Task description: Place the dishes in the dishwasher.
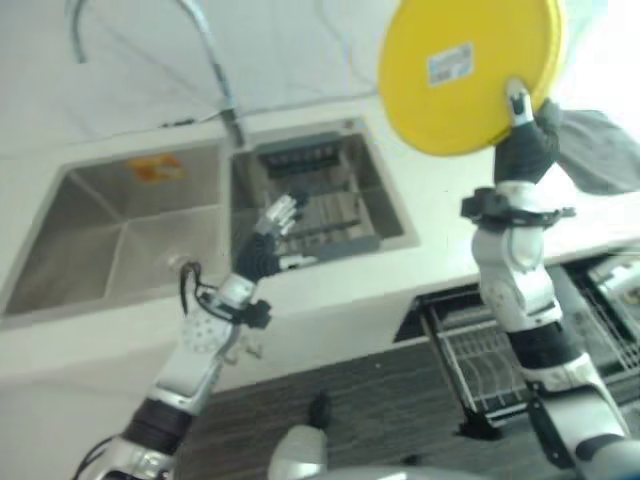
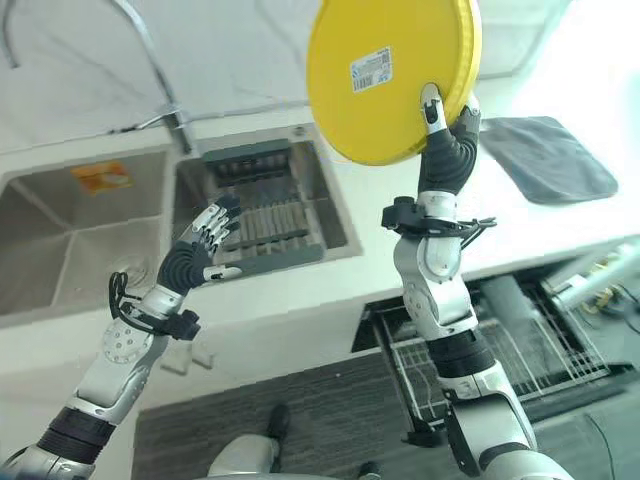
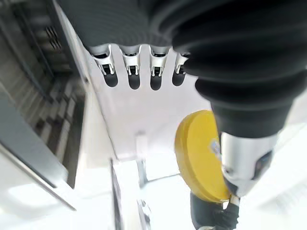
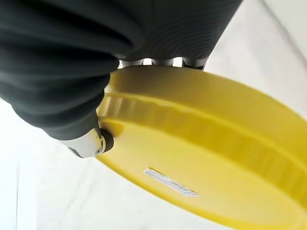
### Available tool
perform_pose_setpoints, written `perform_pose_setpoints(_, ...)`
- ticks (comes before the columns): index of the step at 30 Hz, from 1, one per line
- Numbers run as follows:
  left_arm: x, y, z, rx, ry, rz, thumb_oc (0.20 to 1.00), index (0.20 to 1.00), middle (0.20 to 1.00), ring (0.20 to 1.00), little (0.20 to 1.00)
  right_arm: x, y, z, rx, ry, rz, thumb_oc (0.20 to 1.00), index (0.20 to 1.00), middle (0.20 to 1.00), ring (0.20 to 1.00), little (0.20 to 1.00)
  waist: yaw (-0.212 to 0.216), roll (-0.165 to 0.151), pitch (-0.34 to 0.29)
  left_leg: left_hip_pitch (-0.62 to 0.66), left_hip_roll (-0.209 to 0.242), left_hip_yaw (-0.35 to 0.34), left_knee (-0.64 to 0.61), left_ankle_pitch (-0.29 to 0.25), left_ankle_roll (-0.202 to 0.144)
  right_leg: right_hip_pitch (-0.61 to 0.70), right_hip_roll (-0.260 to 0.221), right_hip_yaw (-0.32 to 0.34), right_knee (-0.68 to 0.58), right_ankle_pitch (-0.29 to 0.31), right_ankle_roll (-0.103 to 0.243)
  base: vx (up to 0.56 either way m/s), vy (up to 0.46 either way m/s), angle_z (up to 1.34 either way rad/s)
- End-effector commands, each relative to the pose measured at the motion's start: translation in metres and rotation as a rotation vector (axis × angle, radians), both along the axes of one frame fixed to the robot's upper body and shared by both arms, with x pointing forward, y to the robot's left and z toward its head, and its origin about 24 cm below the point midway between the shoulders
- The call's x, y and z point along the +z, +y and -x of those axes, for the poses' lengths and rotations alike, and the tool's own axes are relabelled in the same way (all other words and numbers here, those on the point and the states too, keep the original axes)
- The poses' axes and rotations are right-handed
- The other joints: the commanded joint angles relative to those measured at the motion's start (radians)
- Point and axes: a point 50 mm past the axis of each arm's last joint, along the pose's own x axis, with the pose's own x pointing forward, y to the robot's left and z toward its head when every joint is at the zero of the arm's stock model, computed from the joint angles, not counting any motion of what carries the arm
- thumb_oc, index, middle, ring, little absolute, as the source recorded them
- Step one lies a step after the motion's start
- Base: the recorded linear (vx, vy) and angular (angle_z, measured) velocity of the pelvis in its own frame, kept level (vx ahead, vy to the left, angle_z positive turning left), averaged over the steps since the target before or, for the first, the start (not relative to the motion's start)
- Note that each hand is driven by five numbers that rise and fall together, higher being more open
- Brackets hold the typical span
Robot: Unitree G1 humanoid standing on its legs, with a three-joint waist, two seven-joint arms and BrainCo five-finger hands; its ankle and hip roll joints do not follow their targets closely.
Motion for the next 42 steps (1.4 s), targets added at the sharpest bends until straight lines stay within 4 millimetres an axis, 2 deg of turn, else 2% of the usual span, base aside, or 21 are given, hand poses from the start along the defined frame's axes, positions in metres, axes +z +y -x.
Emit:
perform_pose_setpoints(1,-0.002,-0.002,0.004,0.009,-0.015,0.026,1.0,1.0,1.0,1.0,1.0,0.022,-0.015,0.012,-0.019,-0.165,-0.021,0.2,0.2,0.2,0.2,0.2,0.008,-0.005,-0.11,0.067,0.049,0.057,-0.002,-0.069,-0.006,-0.054,-0.021,-0.025,0.021,0.093,-0.027,-0.02,-0.135,-0.8)
perform_pose_setpoints(6,-0.005,-0.003,0.006,0.012,0.002,0.028,1.0,1.0,1.0,1.0,1.0,0.005,-0.035,0.027,0.017,-0.121,-0.029,0.2,0.2,0.2,0.2,0.2,-0.057,-0.01,-0.118,0.115,0.075,0.14,-0.002,-0.076,-0.006,-0.055,-0.018,0.02,0.045,0.085,-0.023,-0.01,-0.121,-0.87)
perform_pose_setpoints(12,-0.003,-0.01,0.008,-0.022,0.0,0.039,1.0,1.0,1.0,1.0,1.0,-0.026,-0.072,0.053,-0.026,-0.024,-0.025,0.2,0.2,0.2,0.2,0.2,-0.165,-0.015,-0.113,0.152,0.101,0.238,0.014,-0.085,-0.011,-0.075,-0.016,0.083,0.067,0.088,-0.013,-0.04,-0.1,-0.62)
perform_pose_setpoints(13,-0.004,-0.011,0.008,-0.04,0.019,0.057,1.0,1.0,1.0,1.0,1.0,-0.034,-0.081,0.058,-0.056,0.023,-0.016,0.2,0.2,0.2,0.2,0.2,-0.19,-0.016,-0.113,0.159,0.105,0.262,0.017,-0.089,-0.014,-0.078,-0.014,0.099,0.063,0.093,-0.01,-0.02,-0.063,-0.55)
perform_pose_setpoints(15,-0.009,-0.012,0.009,-0.085,0.084,0.099,1.0,1.0,1.0,1.0,1.0,-0.042,-0.089,0.062,-0.064,0.061,-0.028,0.2,0.2,0.2,0.2,0.2,-0.213,-0.016,-0.115,0.165,0.109,0.282,0.021,-0.092,-0.015,-0.081,-0.013,0.112,0.059,0.098,-0.008,-0.01,-0.068,-0.58)
perform_pose_setpoints(18,-0.042,-0.036,0.017,-0.278,0.366,0.208,1.0,1.0,1.0,1.0,1.0,-0.052,-0.094,0.064,-0.068,0.097,-0.021,0.2,0.2,0.2,0.2,0.2,-0.244,-0.014,-0.11,0.172,0.115,0.305,0.029,-0.097,-0.016,-0.089,-0.007,0.133,0.06,0.102,-0.005,0.0,-0.055,-0.31)
perform_pose_setpoints(19,-0.066,-0.052,0.026,-0.329,0.496,0.198,1.0,1.0,1.0,1.0,1.0,-0.052,-0.092,0.061,-0.049,0.101,-0.013,0.2,0.2,0.2,0.2,0.2,-0.255,-0.013,-0.107,0.174,0.117,0.315,0.029,-0.098,-0.017,-0.094,-0.003,0.142,0.059,0.105,-0.004,0.0,-0.046,-0.36)
perform_pose_setpoints(20,-0.082,-0.062,0.033,-0.354,0.573,0.189,1.0,1.0,1.0,1.0,1.0,-0.052,-0.091,0.059,-0.033,0.103,-0.005,0.2,0.2,0.2,0.2,0.2,-0.259,-0.014,-0.108,0.169,0.119,0.322,0.028,-0.095,-0.018,-0.104,0.0,0.15,0.058,0.11,-0.006,0.0,-0.045,-0.27)
perform_pose_setpoints(22,-0.107,-0.071,0.045,-0.359,0.665,0.12,1.0,1.0,1.0,1.0,1.0,-0.051,-0.088,0.056,-0.004,0.107,0.024,0.2,0.2,0.2,0.2,0.2,-0.266,-0.013,-0.108,0.169,0.123,0.332,0.025,-0.095,-0.019,-0.111,0.004,0.16,0.054,0.111,-0.006,0.01,-0.018,-0.3)
perform_pose_setpoints(24,-0.128,-0.072,0.054,-0.328,0.741,0.068,1.0,1.0,1.0,1.0,1.0,-0.05,-0.086,0.053,0.019,0.109,0.056,0.2,0.2,0.2,0.2,0.2,-0.271,-0.011,-0.104,0.167,0.124,0.333,0.025,-0.097,-0.019,-0.115,0.005,0.166,0.059,0.105,-0.005,0.0,0.009,-0.42)
perform_pose_setpoints(25,-0.144,-0.067,0.059,-0.29,0.796,0.031,1.0,1.0,1.0,1.0,1.0,-0.05,-0.086,0.052,0.038,0.105,0.08,0.2,0.2,0.2,0.2,0.2,-0.271,-0.011,-0.102,0.159,0.126,0.332,0.024,-0.092,-0.018,-0.125,0.007,0.169,0.066,0.103,-0.007,-0.01,0.023,-0.14)
perform_pose_setpoints(26,-0.171,-0.058,0.07,-0.233,0.897,-0.043,1.0,1.0,1.0,1.0,1.0,-0.049,-0.085,0.052,0.063,0.108,0.107,0.2,0.2,0.2,0.2,0.2,-0.273,-0.01,-0.097,0.153,0.128,0.327,0.023,-0.092,-0.018,-0.129,0.008,0.169,0.077,0.09,-0.008,0.0,0.027,0.04)
perform_pose_setpoints(30,-0.211,-0.046,0.096,-0.165,1.041,-0.191,1.0,1.0,1.0,1.0,1.0,-0.05,-0.083,0.049,0.074,0.121,0.146,0.2,0.2,0.2,0.2,0.2,-0.261,-0.011,-0.091,0.131,0.133,0.307,0.014,-0.075,-0.022,-0.141,0.009,0.158,0.082,0.086,-0.011,0.0,0.019,0.06)
perform_pose_setpoints(32,-0.234,-0.031,0.11,-0.052,1.141,-0.222,1.0,1.0,1.0,1.0,1.0,-0.049,-0.079,0.046,0.067,0.129,0.224,0.2,0.2,0.2,0.2,0.2,-0.251,-0.011,-0.085,0.124,0.135,0.287,0.008,-0.07,-0.026,-0.138,0.01,0.146,0.082,0.08,-0.009,0.02,0.037,0.22)
perform_pose_setpoints(35,-0.255,-0.002,0.129,0.064,1.212,-0.34,1.0,1.0,1.0,1.0,1.0,-0.045,-0.074,0.043,0.054,0.144,0.35,0.2,0.2,0.2,0.2,0.2,-0.232,-0.013,-0.082,0.095,0.14,0.252,-0.002,-0.052,-0.033,-0.15,0.015,0.13,0.083,0.076,-0.014,0.0,0.037,0.37)
perform_pose_setpoints(38,-0.274,0.029,0.158,0.178,1.381,-0.445,1.0,1.0,1.0,1.0,1.0,-0.048,-0.074,0.027,-0.028,0.218,0.528,0.2,0.2,0.2,0.2,0.2,-0.201,-0.02,-0.073,0.07,0.145,0.217,-0.002,-0.038,-0.04,-0.152,0.018,0.104,0.091,0.066,-0.018,0.03,0.02,0.28)
perform_pose_setpoints(40,-0.275,0.036,0.163,0.204,1.391,-0.464,1.0,1.0,1.0,1.0,1.0,-0.05,-0.074,0.019,-0.055,0.245,0.606,0.2,0.2,0.2,0.2,0.2,-0.188,-0.026,-0.066,0.063,0.145,0.203,-0.002,-0.032,-0.041,-0.156,0.021,0.096,0.1,0.06,-0.021,0.05,0.008,0.22)
perform_pose_setpoints(42,-0.273,0.038,0.155,0.227,1.37,-0.446,1.0,1.0,1.0,1.0,1.0,-0.049,-0.072,0.011,-0.092,0.257,0.72,0.2,0.2,0.2,0.2,0.2,-0.173,-0.03,-0.048,0.046,0.142,0.185,0.008,-0.03,-0.037,-0.171,0.024,0.09,0.123,0.052,-0.028,0.0,0.021,0.14)
